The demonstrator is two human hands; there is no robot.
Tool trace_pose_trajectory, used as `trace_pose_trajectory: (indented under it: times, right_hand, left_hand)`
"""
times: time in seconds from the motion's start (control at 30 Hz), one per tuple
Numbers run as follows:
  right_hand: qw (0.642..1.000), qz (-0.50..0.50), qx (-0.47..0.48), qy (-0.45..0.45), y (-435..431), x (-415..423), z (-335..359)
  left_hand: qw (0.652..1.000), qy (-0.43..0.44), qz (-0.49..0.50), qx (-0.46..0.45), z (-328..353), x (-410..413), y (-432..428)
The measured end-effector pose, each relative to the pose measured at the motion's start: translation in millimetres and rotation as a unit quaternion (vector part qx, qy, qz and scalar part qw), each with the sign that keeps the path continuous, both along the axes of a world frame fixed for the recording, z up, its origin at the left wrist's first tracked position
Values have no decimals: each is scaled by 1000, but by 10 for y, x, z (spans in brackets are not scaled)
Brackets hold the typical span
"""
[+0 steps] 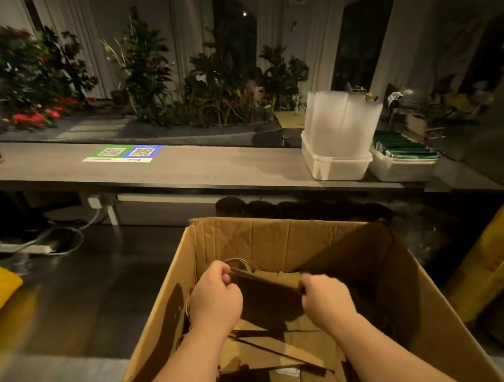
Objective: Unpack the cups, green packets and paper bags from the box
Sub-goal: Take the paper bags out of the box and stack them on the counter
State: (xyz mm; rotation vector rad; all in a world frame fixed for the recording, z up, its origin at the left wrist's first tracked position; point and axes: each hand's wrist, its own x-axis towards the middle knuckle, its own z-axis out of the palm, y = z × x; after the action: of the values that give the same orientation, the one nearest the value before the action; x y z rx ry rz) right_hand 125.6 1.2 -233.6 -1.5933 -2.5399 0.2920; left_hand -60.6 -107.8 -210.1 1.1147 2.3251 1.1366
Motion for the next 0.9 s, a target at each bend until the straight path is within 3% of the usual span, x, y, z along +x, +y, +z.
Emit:
trace_pose_trajectory:
  times: [0.1,0.2,0.27,0.33,0.43,0.47,0.53,0.6,0.77,0.8,0.9]
  right_hand:
    - [981,-79,-21,175,53,122,298]
    - [928,-139,-61,339,39,190,429]
    - [940,-129,-58,309,-33,121,376]
    - [968,-88,-113,207,-144,-41,237]
    - [926,-118,-320,164,-279,-248,9]
    - [923,-129,-336,136,-308,-270,-20]
    - [950,-122,-283,51,-272,-256,-101]
    - [957,-124,-262,3,-224,-231,-163]
    - [877,-188,-430,98,-261,-267,-190]
    - [871,-191,-441,102,-267,-257,-172]
    - [856,-197,-448,168,-248,-167,-79]
  left_hand:
    - [1000,-1,14,-8,-30,-37,-17]
    - [997,-70,-24,-19,1,13,-23]
    - [985,-125,-93,-73,-9,121,-36]
    - [967,-98,-180,-152,-61,215,-26]
    - [942,-93,-238,-220,-119,277,-73]
    - [940,-71,-232,-239,-127,267,-89]
    - [941,-35,-189,-278,-154,223,-98]
    - [942,-71,-149,-292,-192,207,-107]
    - [899,-324,-55,-290,-192,194,-87]
    - [893,-347,-39,-283,-204,191,-76]
    - [920,-333,12,-205,-199,173,-65]
